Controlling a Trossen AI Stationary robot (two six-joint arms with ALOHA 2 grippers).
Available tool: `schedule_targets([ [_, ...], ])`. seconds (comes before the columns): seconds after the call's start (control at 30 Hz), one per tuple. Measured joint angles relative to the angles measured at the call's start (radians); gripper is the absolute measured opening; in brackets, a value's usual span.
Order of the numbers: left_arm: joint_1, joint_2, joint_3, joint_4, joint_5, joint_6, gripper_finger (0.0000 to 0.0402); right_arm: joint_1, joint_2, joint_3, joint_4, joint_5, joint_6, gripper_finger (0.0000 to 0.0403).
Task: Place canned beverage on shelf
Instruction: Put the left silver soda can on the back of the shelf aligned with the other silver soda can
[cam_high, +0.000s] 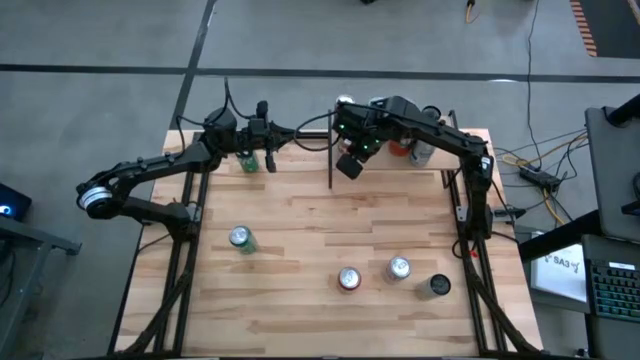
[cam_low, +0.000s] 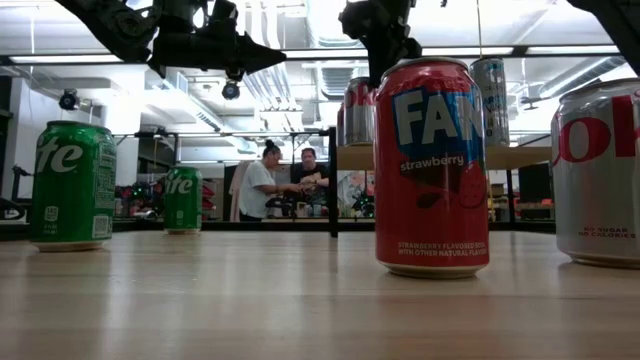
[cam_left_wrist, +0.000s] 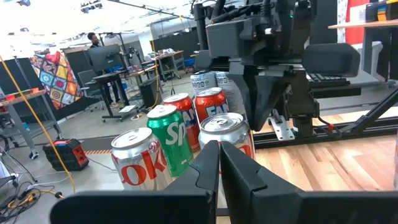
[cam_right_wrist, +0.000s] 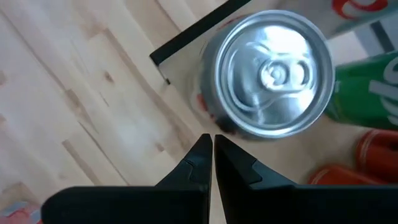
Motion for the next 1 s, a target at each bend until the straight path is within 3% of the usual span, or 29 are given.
schedule_targets([
  [1.0,0.0,0.0,0.0,0.0,0.0,0.0,0.0,-0.026,0.0,-0.008,0.144,0.101,-0.107,0.0009],
])
